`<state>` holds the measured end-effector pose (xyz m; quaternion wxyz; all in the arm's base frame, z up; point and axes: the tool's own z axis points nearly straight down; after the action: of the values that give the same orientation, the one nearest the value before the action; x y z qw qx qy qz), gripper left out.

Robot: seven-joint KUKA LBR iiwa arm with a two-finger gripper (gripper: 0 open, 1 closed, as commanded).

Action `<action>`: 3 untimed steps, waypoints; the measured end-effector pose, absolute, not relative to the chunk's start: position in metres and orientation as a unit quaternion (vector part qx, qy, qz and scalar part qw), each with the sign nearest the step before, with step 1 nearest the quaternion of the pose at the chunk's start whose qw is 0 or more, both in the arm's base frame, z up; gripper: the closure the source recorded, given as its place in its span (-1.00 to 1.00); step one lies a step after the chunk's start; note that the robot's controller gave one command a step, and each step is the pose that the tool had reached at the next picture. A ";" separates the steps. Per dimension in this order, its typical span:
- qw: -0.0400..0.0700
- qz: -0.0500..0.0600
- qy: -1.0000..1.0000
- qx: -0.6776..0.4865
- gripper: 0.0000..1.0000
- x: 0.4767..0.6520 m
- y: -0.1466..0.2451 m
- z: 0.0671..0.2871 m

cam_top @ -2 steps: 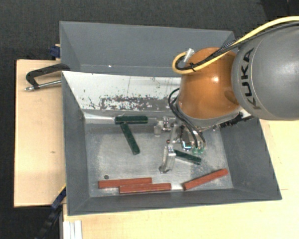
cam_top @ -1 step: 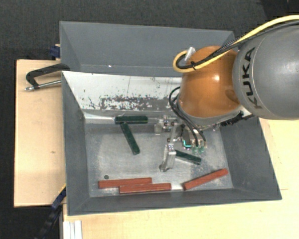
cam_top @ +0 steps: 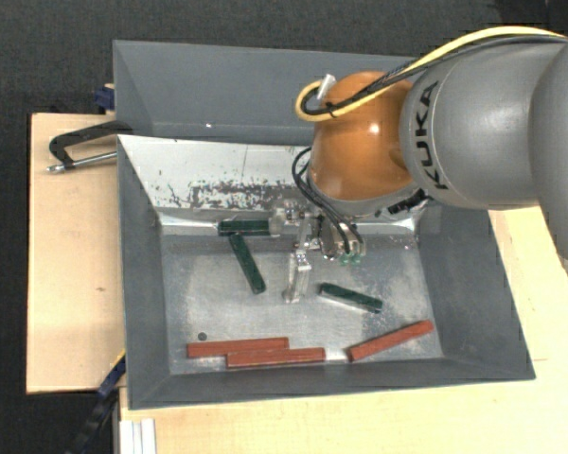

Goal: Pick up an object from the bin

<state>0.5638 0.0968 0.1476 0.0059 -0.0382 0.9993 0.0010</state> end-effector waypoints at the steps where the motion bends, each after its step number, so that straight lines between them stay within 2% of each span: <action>1: 0.003 0.001 0.995 -0.095 -1.00 0.556 0.137 0.100; 2: 0.002 0.001 0.999 -0.051 1.00 0.596 0.106 0.071; 3: -0.001 0.001 0.999 -0.051 -1.00 0.595 0.106 0.071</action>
Offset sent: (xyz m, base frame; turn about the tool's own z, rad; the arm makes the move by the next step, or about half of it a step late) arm 0.0309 0.0080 -0.0776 -0.0266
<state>0.5946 0.1059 0.0708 -0.0006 -0.0514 0.9987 0.0010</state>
